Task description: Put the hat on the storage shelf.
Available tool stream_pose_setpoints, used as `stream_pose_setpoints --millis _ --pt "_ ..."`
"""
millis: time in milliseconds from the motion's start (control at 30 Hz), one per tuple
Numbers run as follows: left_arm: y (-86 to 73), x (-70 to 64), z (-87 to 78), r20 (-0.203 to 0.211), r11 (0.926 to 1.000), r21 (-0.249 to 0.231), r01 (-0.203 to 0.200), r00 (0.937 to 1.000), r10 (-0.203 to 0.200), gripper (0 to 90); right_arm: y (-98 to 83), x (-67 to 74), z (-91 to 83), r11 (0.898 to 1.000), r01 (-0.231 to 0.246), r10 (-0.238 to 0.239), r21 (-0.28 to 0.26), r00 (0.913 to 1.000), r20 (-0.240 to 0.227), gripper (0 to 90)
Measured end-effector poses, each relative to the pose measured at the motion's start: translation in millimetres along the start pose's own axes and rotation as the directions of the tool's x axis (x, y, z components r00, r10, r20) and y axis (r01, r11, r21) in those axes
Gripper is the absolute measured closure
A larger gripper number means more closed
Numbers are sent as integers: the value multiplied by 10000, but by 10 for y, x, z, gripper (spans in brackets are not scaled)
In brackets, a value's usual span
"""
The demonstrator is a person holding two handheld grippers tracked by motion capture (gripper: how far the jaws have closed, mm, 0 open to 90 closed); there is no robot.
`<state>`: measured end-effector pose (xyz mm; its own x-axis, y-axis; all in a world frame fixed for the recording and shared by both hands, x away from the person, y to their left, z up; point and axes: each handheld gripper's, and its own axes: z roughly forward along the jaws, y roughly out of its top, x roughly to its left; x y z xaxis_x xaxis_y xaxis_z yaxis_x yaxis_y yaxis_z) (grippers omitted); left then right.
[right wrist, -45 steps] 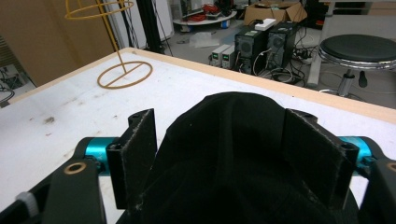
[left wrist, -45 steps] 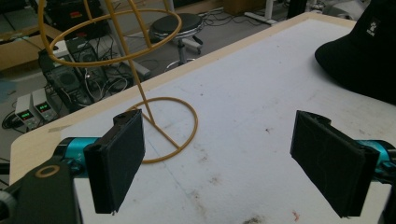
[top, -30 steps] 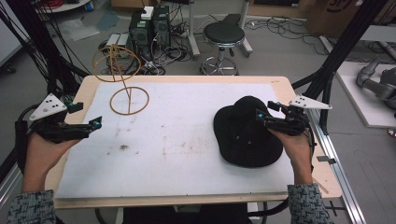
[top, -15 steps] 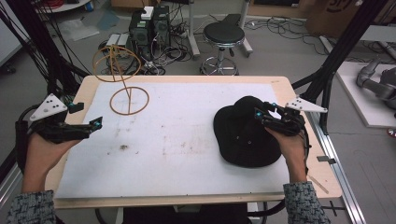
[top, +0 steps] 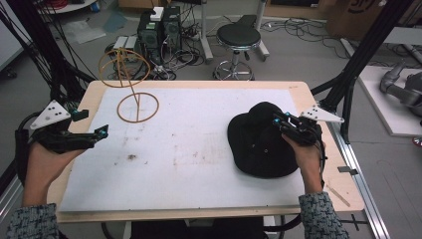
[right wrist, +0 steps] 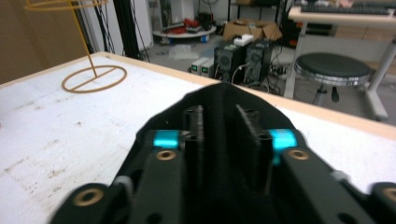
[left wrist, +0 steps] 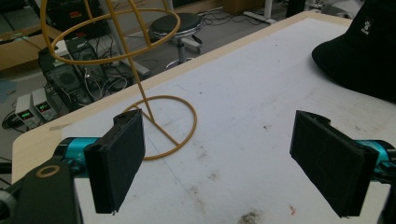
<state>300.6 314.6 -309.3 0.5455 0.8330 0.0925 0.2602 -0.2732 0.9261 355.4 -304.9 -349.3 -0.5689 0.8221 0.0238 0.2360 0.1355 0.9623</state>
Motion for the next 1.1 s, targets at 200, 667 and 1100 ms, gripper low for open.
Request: stream_pose_setpoints --millis 200,667,1100 --pt "-1 2 -9 7 10000 -30 44 10000 -44 185 6 43 12 9997 243 -241 -67 9996 177 872" --pt "1 69 -52 -56 9998 -152 151 9999 -152 185 349 72 -398 9869 375 -344 -1567 9992 227 888" --pt "5 82 -26 32 9997 -143 182 9998 -181 186 986 10 -754 9828 857 -863 -1637 9963 34 888"
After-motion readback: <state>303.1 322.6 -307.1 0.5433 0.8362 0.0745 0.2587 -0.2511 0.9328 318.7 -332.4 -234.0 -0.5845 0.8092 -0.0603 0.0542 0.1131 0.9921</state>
